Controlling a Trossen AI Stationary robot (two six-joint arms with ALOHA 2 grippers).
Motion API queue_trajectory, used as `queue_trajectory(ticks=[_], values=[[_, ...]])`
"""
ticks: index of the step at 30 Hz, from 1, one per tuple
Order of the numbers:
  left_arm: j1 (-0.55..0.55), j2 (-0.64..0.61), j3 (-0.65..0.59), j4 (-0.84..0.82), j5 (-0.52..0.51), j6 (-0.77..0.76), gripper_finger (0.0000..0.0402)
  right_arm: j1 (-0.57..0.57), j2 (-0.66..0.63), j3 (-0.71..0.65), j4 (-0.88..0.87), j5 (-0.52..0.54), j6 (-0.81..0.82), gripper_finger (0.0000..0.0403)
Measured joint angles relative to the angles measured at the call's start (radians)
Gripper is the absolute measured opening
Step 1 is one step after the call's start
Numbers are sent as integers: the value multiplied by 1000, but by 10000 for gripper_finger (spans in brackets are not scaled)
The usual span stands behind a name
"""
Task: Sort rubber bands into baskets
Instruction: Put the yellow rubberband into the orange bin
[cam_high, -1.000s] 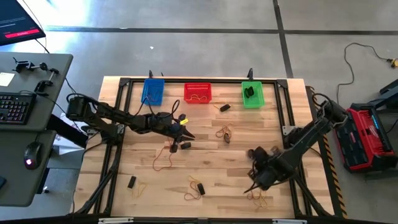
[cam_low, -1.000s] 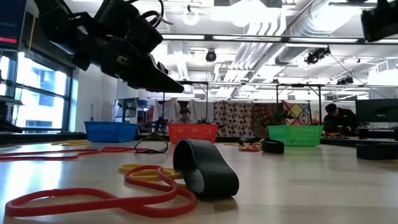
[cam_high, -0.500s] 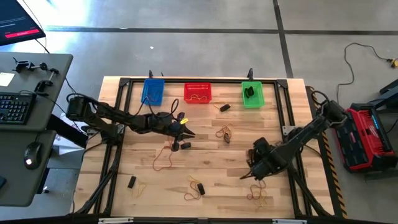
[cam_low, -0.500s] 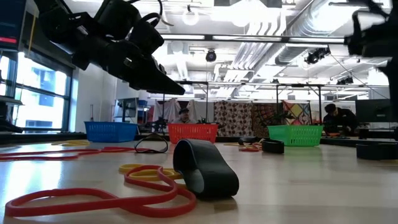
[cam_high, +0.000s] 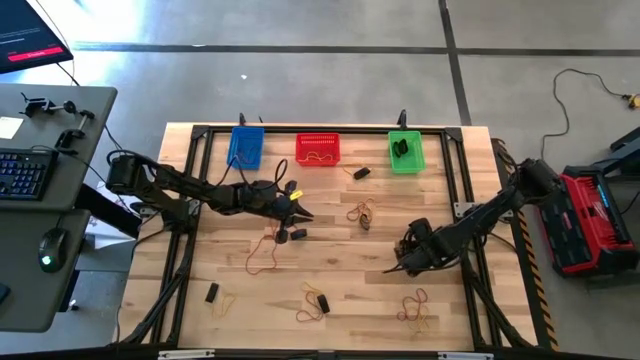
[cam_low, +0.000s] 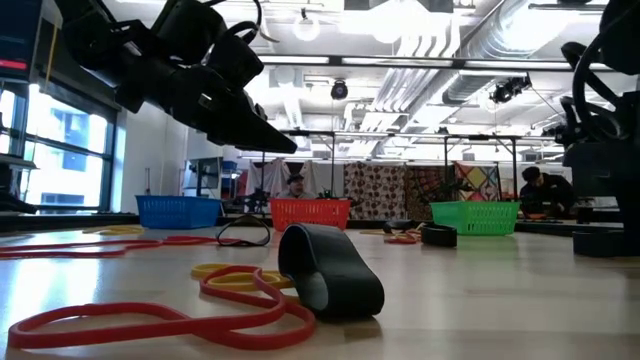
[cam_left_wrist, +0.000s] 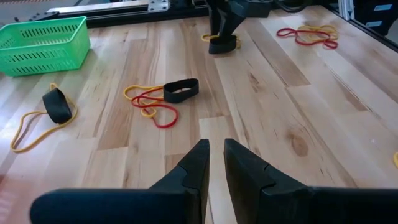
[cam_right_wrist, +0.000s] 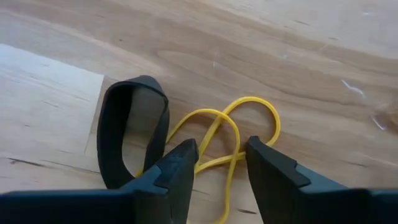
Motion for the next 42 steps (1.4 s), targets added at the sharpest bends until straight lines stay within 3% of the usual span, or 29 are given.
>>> queue_trajectory(ticks=[6, 13, 21, 26, 31, 36, 39, 42], values=[[0, 0, 0, 2, 0, 0, 39, 0, 5, 14, -4, 5, -19, 117], [0, 0, 0, 3, 0, -6, 39, 0, 9, 65, -60, 4, -99, 13], [0, 0, 0, 3, 0, -9, 39, 0, 10, 228, -366, 44, -112, 3], [0, 0, 0, 3, 0, -10, 39, 0, 9, 379, -562, 190, -104, 2], [0, 0, 0, 3, 0, -9, 39, 0, 8, 523, -669, 472, -107, 1], [0, 0, 0, 5, 0, 25, 39, -29, 8, 591, -633, 769, -165, 1], [0, 0, 0, 5, 0, 26, 39, -71, 8, 596, -562, 865, -246, 0], [0, 0, 0, 6, 0, 26, 39, -136, 8, 596, -476, 888, -357, 0]])
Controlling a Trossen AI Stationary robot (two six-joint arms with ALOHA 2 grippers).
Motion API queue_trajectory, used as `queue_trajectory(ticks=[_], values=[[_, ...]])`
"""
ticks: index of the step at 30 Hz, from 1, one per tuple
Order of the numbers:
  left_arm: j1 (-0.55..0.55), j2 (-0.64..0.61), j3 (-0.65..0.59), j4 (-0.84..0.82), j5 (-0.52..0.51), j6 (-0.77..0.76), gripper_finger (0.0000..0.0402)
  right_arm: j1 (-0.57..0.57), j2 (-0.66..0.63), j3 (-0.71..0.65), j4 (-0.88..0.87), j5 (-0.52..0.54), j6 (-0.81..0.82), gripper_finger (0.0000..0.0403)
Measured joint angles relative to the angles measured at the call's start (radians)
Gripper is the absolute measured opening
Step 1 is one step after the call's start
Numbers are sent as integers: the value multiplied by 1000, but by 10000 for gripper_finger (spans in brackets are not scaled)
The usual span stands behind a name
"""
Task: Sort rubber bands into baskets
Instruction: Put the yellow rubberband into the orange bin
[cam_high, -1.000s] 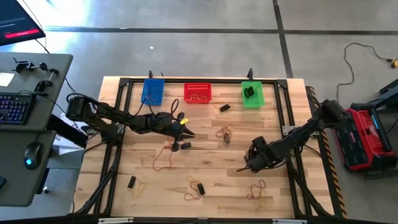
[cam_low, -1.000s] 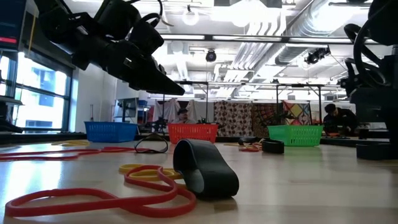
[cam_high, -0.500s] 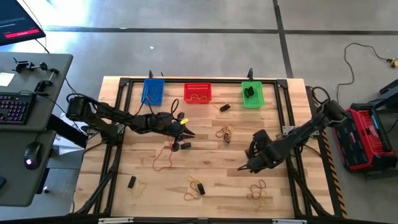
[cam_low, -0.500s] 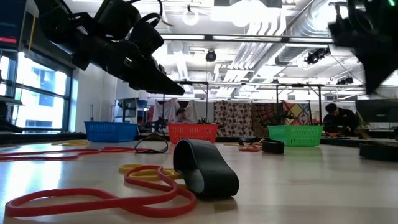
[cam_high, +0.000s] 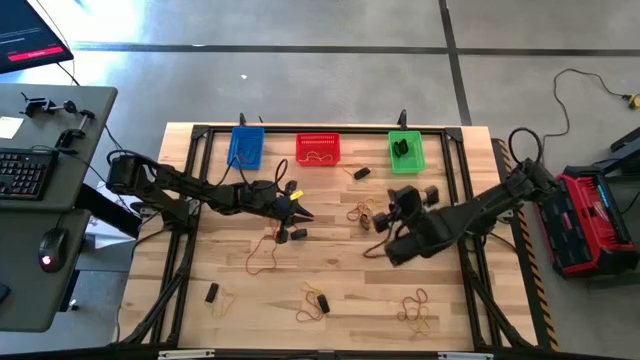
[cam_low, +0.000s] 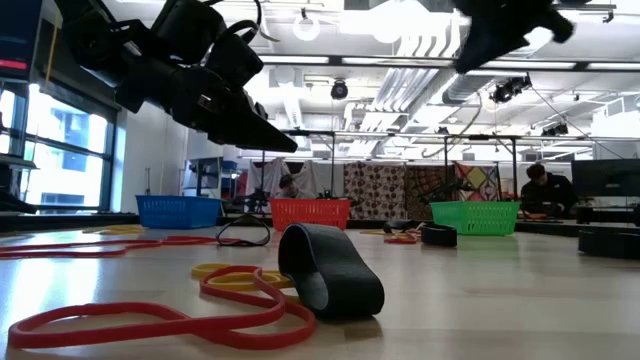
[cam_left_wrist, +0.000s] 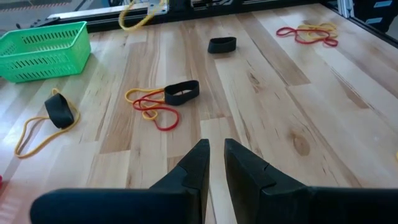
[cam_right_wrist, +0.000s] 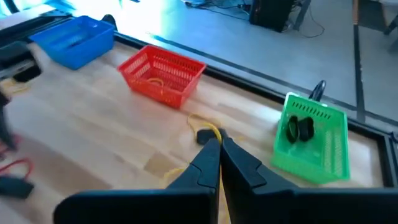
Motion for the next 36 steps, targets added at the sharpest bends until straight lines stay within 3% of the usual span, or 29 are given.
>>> queue_trajectory(ticks=[7, 13, 17, 25, 36], values=[[23, 0, 0, 24, 50, -49, 35, -183, 0, 0, 347, -28, -416, 0], [111, 0, 0, 29, 119, -72, 5, -350, 0, -1, 739, -176, -829, 0], [138, 0, 0, 24, 141, -68, 3, -458, 0, -1, 949, -308, -1015, 0], [138, 0, -2, 23, 139, -45, 1, -631, 20, -1, 1137, -520, -1151, 0], [172, -2, -177, 252, 79, -157, 1, -753, 162, 46, 1153, -640, -1209, 0]])
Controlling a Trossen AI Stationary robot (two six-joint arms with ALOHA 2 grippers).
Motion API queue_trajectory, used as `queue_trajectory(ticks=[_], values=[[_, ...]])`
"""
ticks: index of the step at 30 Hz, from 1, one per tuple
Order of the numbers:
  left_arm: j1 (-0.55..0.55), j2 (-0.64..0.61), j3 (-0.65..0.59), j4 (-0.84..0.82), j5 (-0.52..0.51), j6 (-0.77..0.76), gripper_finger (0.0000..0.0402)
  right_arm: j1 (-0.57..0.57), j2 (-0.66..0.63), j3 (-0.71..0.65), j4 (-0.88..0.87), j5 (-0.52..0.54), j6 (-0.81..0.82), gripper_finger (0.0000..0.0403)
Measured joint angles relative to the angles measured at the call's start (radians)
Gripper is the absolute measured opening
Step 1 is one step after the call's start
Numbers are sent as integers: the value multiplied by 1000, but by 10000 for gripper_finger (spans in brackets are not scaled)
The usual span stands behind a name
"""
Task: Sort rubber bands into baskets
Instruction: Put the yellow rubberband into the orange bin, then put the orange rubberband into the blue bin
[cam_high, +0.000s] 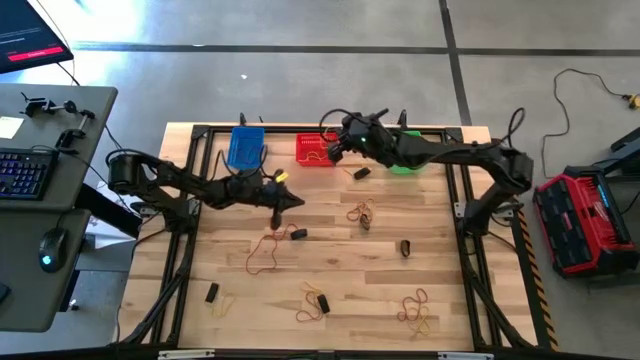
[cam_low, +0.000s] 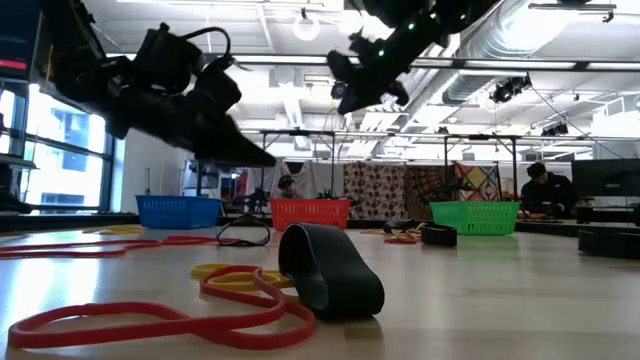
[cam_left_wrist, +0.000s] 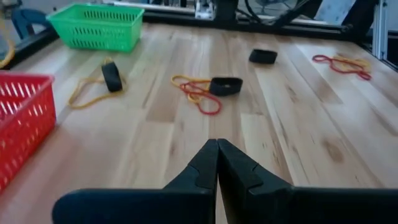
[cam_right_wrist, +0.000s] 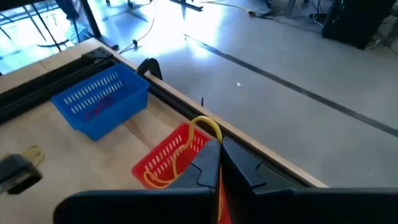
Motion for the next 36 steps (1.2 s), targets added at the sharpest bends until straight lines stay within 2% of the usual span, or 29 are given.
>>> queue_trajectory(ticks=[4, 7, 13, 20, 23, 31, 33, 36], values=[[-9, 0, -28, -4, -2, -7, 1, -32, 63, 37, 7, -60, -2, 0], [-17, 0, -40, -2, -6, -18, 0, -43, 109, 56, 7, -61, -15, 0], [-43, 0, -40, -4, -77, -19, 0, -61, 197, 66, 37, -77, -17, 0], [-64, 0, -40, -5, -79, -19, 0, -61, 233, 66, 63, -84, -41, 9], [-64, 0, -40, -5, -79, -19, 0, -65, 233, 66, 68, -85, -58, 34], [-65, 0, -40, -5, -73, -44, 0, -64, 233, 66, 65, -85, -25, 145], [-65, 0, -40, -5, -70, -44, 0, -63, 232, 66, 63, -85, -24, 162], [-65, 0, -40, -5, -70, -37, 0, -54, 231, 66, 58, -85, -42, 165]])
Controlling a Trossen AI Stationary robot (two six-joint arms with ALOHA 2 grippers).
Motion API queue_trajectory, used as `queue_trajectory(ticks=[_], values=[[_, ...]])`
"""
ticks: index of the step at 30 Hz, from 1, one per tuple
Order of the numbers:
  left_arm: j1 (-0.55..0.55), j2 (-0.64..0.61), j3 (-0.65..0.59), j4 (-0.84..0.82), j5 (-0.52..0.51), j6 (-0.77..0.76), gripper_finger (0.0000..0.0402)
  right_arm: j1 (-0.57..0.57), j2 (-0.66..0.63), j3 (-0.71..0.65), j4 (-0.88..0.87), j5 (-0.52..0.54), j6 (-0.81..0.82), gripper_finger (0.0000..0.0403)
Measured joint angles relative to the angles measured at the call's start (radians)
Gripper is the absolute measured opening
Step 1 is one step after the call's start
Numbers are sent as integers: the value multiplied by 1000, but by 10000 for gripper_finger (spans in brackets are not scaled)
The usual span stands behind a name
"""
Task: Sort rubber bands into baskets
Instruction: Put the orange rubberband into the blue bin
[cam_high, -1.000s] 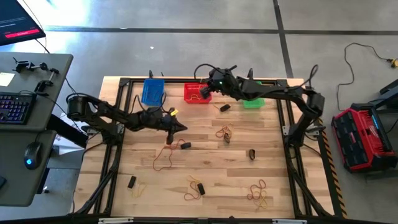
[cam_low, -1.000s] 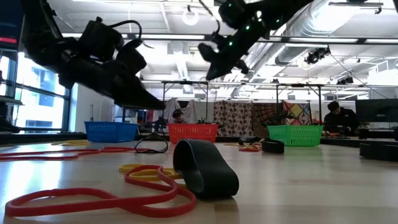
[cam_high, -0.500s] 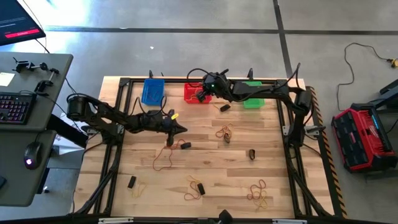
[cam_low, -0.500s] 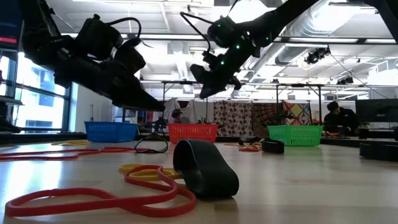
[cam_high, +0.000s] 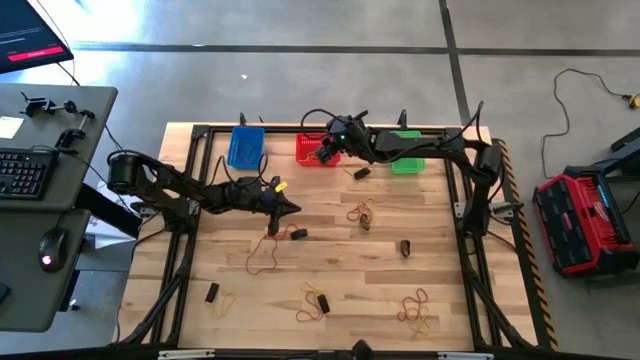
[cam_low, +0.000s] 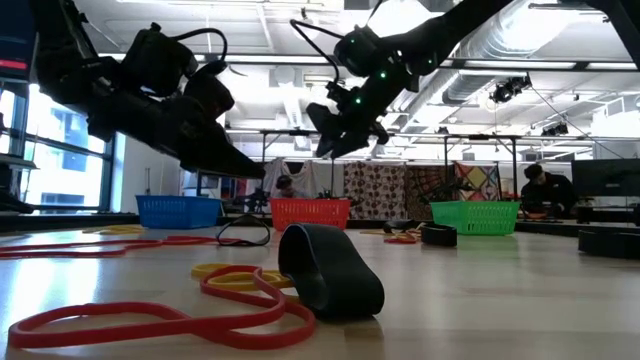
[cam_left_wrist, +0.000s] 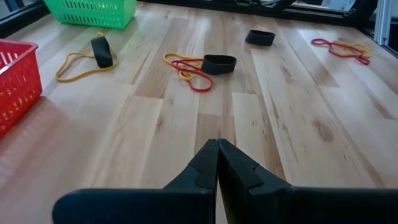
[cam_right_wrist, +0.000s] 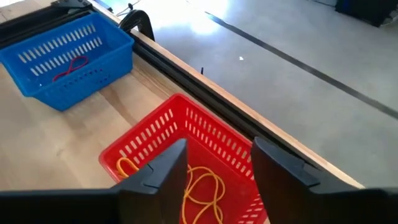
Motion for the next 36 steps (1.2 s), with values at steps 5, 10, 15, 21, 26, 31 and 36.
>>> queue_trajectory(ticks=[5, 10, 15, 21, 26, 31, 36], values=[[0, 0, 1, -1, -2, 28, 0, 15, -3, 0, -2, -10, -62, 117], [0, 0, 1, -2, -4, 28, 0, 38, -12, 0, -19, -16, -115, 26], [-5, 0, 1, -9, -5, 23, 0, 61, -17, 0, -20, -16, -132, 17], [-6, 0, 1, -8, -5, 12, 0, 95, -18, -23, 10, -15, -122, 2], [-6, 0, 1, -7, -12, 12, 0, 109, -18, -35, 37, -18, -130, 1], [-6, 0, 1, -9, -12, 24, 0, 105, -35, -36, 43, -13, -148, 0], [-2, 0, 1, -9, -11, 45, 0, 124, -57, -36, 43, -13, -152, 0]])
